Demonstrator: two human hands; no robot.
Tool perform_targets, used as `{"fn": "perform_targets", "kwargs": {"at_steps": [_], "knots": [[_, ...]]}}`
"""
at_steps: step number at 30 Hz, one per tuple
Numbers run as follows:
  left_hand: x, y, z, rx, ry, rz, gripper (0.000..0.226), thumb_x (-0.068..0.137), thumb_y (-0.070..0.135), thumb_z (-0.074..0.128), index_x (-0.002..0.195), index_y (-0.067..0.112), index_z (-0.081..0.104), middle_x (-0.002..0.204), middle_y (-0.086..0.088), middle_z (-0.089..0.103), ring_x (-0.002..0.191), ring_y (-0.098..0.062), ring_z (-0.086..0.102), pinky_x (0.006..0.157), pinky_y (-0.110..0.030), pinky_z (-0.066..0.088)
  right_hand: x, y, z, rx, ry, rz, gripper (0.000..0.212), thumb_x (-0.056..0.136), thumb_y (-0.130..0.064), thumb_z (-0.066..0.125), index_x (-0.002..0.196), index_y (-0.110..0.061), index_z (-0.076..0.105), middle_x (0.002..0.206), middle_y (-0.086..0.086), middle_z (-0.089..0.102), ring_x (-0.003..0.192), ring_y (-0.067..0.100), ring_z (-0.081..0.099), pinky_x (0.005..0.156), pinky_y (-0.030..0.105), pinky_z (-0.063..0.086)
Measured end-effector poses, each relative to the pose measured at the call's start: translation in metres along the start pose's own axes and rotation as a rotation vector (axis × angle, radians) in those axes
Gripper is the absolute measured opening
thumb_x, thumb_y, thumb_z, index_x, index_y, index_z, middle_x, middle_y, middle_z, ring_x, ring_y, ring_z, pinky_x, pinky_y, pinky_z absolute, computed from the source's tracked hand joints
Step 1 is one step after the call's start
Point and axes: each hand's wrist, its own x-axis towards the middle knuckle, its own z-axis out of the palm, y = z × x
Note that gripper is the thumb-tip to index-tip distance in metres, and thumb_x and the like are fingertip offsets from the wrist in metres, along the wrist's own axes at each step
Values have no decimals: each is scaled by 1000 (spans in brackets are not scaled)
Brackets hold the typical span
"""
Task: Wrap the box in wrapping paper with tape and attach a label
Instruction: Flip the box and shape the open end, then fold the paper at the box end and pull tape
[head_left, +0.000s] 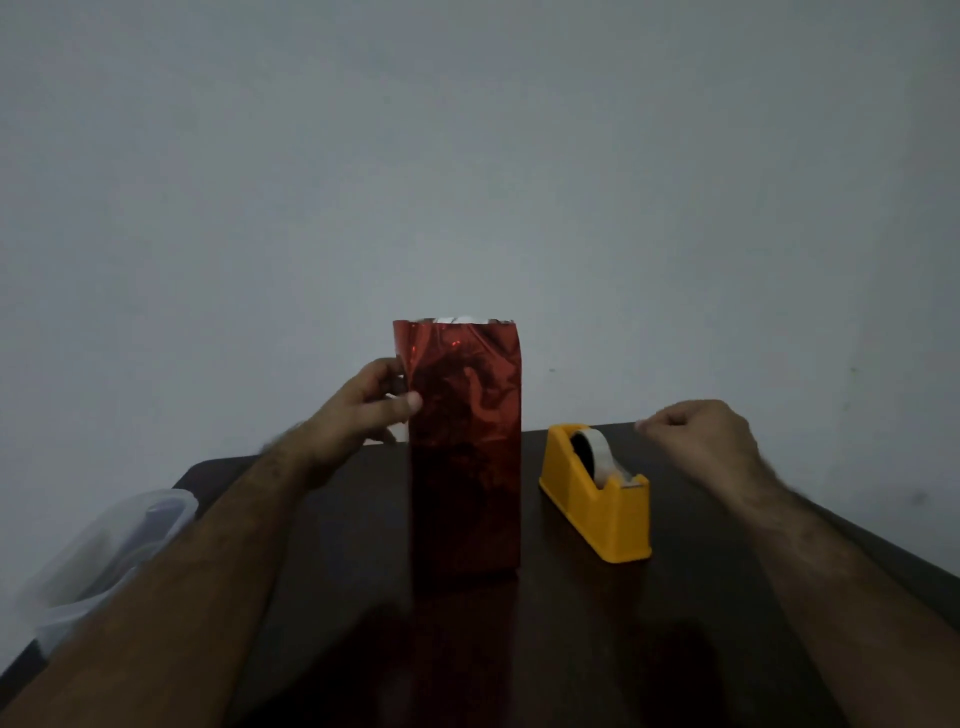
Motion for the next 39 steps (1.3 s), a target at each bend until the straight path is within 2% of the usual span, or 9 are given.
{"fn": "perform_targets", "kwargs": {"at_steps": [3,6,9,13,16,19,26,32,39], "knots": [[4,10,7,-14,233,56,68,76,69,61,121,18,55,107,-1,66,90,-18,63,72,-39,48,5,3,-3,-135,-145,163,44,93,-43,76,117,-6,75,116,15,71,105,31,67,80,38,58],[11,18,20,7,512,96,72,77,76,60,115,16,51,101,-3,60,83,-16,57,70,-34,47,5,4,-2,-28,-272,316,31,91,-36,78,102,-7,74,88,11,60,74,25,56,56,32,47],[8,22,37,108,683,138,71,78,78,62,114,19,47,94,0,53,79,-12,52,71,-28,46,3,2,1,51,-342,422,16,93,-30,76,87,-15,73,82,4,57,72,19,51,69,37,53],[5,27,53,198,810,151,88,70,90,63,122,22,43,105,0,54,82,-13,55,71,-27,47,0,-4,1,93,-376,490,14,90,-25,78,96,-15,71,91,4,56,78,17,53,72,40,56],[6,23,53,-17,567,-98,119,53,86,81,142,23,35,127,-3,58,108,-20,66,89,-37,57,-3,-6,3,140,-409,519,22,89,-22,78,107,-16,67,105,4,61,87,18,57,84,45,60],[1,12,53,-175,307,-161,115,50,59,96,142,24,38,127,-7,67,103,-22,76,86,-38,63,-5,-7,6,171,-415,528,26,86,-18,78,109,-15,67,105,4,60,88,19,58,91,48,59],[-3,8,46,-189,249,-96,104,60,53,92,144,25,40,130,-3,66,112,-21,71,83,-33,59,-9,-12,8,251,-397,547,24,87,-11,75,109,-12,66,107,6,66,91,20,63,86,46,56],[-9,5,45,-64,126,-39,93,69,12,96,143,23,40,125,-2,68,111,-19,72,84,-31,62,-7,-14,10,332,-336,539,19,91,-14,73,109,-15,73,107,3,72,93,18,68,81,44,56],[-20,10,44,-4,60,15,110,62,14,99,150,27,33,135,5,59,116,-9,68,85,-27,61,-14,-9,20,436,-340,574,33,94,-8,68,127,-12,62,131,10,66,122,29,65,97,62,56]]}}
